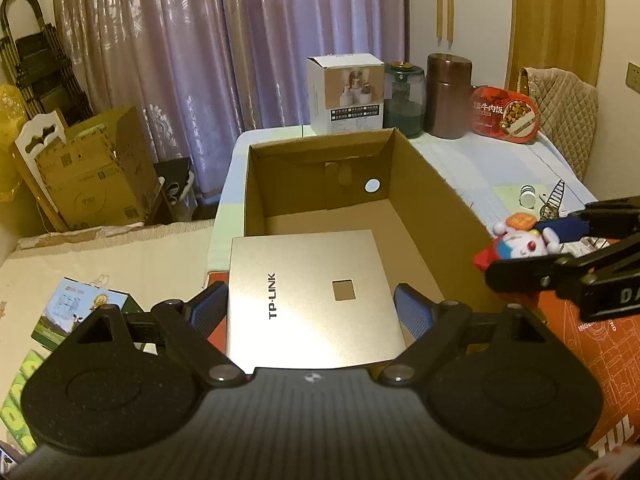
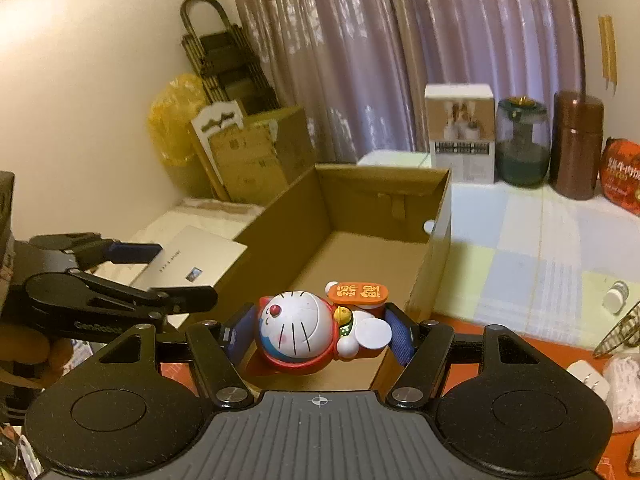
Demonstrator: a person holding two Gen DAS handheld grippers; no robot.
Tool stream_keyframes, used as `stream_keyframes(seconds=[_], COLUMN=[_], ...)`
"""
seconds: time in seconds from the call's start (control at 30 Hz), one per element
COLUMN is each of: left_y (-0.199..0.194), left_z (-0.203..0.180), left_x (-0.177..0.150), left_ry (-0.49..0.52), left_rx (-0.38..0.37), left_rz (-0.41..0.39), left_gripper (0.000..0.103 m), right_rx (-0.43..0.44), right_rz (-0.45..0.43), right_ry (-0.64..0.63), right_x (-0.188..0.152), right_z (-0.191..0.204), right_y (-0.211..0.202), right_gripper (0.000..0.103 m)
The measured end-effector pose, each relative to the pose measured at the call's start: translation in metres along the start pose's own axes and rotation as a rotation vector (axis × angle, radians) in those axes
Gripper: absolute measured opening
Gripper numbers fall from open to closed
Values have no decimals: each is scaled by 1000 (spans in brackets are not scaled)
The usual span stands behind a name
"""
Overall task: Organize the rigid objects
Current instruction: 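Carry both items over the cardboard box and open both grippers to drop them, then move both grippers back over the items on the orange mat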
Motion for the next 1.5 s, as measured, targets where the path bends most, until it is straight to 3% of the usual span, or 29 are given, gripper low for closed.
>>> stream_keyframes(seconds=[0.37,0.63,0.8,0.97,1.17,1.5], left_y=[20,28,19,-7,-39,-74], left_z=[-4,-2,6,5,-23,-118], left_x=[-8,-10,-10,-11,-9,-5], left_ry=[24,3,-38,-66,-64,11], left_rx=[-30,-39,-20,-5,-39,-176], left_rz=[6,6,-18,-70,-125,-172], left_gripper=[87,87,88,87,87,87], right_rx=[-18,18,38,21,-37,-249], right_rz=[34,11,-29,-85,-150,-214], right_ry=[-12,32,79,103,150,298], right_x=[-5,-3,0,-3,-30,-126], right_z=[-8,-13,-17,-22,-39,-97], right_y=[23,23,14,-12,-64,-156], right_gripper=[64,64,77,78,79,79])
Point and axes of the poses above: each gripper's, at about its wrist camera, not at the fingertips, and y roughly the way its jaws point, z to its left, x to its top, the point moved 3 cm from there along y, roughly the way its jaws point, and after that the axes turned 12 degrees about z, right-handed, at the moved point
